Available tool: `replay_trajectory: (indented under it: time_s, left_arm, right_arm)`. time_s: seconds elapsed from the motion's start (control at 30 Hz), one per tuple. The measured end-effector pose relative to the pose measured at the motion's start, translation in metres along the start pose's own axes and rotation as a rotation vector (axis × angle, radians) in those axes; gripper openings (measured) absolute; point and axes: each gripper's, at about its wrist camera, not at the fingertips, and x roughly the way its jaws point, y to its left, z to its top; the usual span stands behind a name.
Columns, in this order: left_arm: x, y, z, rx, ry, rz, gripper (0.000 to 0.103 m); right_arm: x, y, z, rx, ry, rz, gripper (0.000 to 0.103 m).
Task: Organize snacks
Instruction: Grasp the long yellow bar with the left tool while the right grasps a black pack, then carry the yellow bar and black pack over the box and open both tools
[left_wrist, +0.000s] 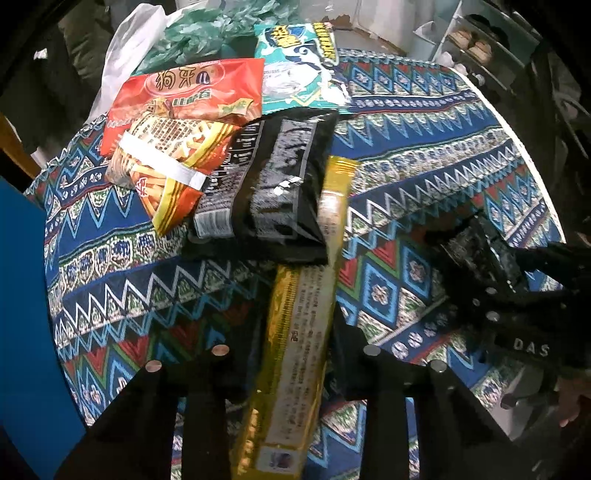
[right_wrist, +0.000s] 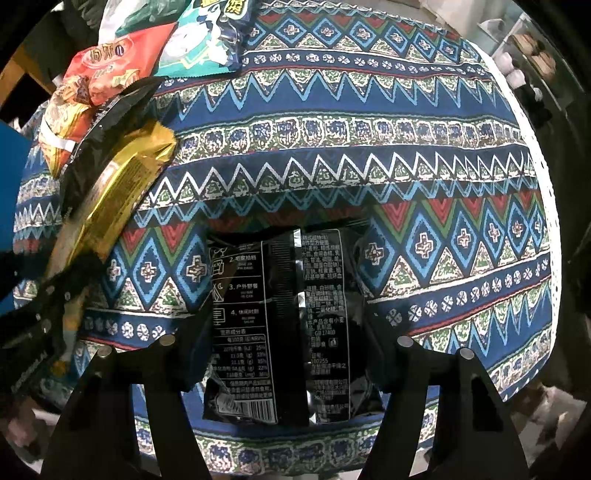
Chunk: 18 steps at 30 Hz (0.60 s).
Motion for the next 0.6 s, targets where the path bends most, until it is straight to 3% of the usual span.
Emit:
replay_trajectory:
  time_s: [0.6]
  left_arm:
    - [-0.049,-0.028,-0.029,0.022,-0.093,-0.052,0.029]
  right_arm:
    - [-0.071,-0.011,-0.002,0.064,-0.102,0.039,0.068]
